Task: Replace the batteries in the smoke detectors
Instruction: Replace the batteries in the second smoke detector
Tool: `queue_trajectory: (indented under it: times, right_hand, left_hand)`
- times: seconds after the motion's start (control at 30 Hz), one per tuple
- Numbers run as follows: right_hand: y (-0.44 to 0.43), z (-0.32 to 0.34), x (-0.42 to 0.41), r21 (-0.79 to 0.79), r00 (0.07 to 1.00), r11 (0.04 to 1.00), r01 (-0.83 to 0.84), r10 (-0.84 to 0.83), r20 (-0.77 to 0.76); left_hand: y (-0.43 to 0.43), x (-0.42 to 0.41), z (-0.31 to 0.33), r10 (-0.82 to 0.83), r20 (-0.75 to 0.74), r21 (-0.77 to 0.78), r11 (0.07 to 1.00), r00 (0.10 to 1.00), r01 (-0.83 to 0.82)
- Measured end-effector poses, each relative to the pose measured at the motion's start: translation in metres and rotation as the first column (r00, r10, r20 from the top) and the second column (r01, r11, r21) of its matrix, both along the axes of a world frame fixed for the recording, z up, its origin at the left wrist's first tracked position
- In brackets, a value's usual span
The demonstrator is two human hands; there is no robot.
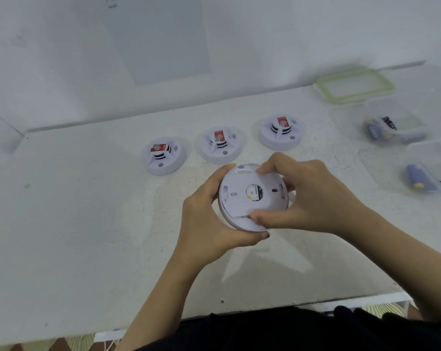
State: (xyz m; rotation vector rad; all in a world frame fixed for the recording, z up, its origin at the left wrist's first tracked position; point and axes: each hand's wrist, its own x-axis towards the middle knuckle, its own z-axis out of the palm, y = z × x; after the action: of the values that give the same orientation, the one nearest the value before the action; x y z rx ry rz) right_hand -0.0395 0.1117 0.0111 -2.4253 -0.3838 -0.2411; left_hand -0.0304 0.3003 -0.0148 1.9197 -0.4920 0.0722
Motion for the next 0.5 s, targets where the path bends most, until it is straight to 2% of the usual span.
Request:
queue_trajectory:
  times: [0.27,0.4,0.5]
  right_hand:
    - [0.004,-0.007,0.001,0.089,0.999,0.995,0.045,-0.042,-0.029]
    - [0.002,-0.011,0.004,0.130,0.996,0.991,0.005,0.007,-0.090]
    - [0.006,-0.014,0.003,0.332,0.982,0.943,0.022,0.042,-0.183]
  left_hand:
    - [-0.003,-0.002,-0.005,0.048,-0.023,0.021,0.999,0.999,-0.048]
    - [-0.007,0.001,-0.005,0.087,0.008,0.021,0.996,0.996,-0.087]
    - [-0.009,0.006,-0.004,0.093,0.083,0.065,0.993,0.992,-0.099]
